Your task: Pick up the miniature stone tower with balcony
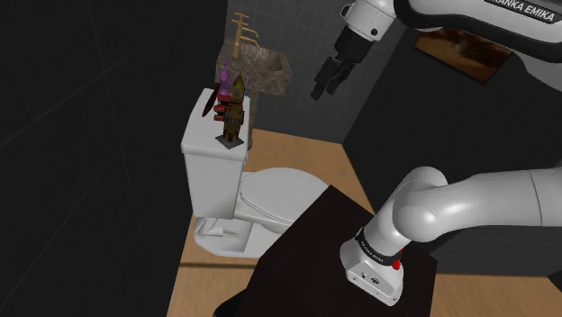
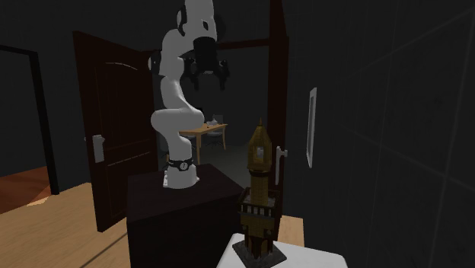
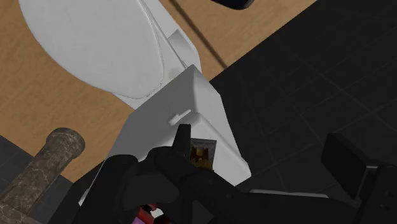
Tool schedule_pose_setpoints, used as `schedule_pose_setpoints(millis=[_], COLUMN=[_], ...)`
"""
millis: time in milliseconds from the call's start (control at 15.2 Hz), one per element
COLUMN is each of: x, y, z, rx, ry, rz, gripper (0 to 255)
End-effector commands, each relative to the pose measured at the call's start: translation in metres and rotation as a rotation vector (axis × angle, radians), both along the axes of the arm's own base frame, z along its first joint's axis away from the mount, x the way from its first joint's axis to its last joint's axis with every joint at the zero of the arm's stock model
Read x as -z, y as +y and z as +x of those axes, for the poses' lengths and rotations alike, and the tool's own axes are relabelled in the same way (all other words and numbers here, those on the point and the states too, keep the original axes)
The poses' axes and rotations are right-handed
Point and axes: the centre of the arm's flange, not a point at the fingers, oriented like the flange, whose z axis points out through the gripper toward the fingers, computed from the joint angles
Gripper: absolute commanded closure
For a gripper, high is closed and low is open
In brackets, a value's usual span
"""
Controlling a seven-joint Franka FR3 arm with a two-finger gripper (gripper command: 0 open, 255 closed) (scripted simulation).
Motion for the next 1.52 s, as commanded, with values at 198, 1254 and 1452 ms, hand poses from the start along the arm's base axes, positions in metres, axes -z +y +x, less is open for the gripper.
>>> schedule_pose_setpoints(millis=[198,1254,1452], x=[0.026,0.155,0.175], y=[0.022,0.087,0.089], z=[0.019,0.164,0.198], rx=[0.067,0.427,0.494], ry=[-0.066,-0.415,-0.481], rz=[-0.054,-0.341,-0.395], gripper=[0,0,0])
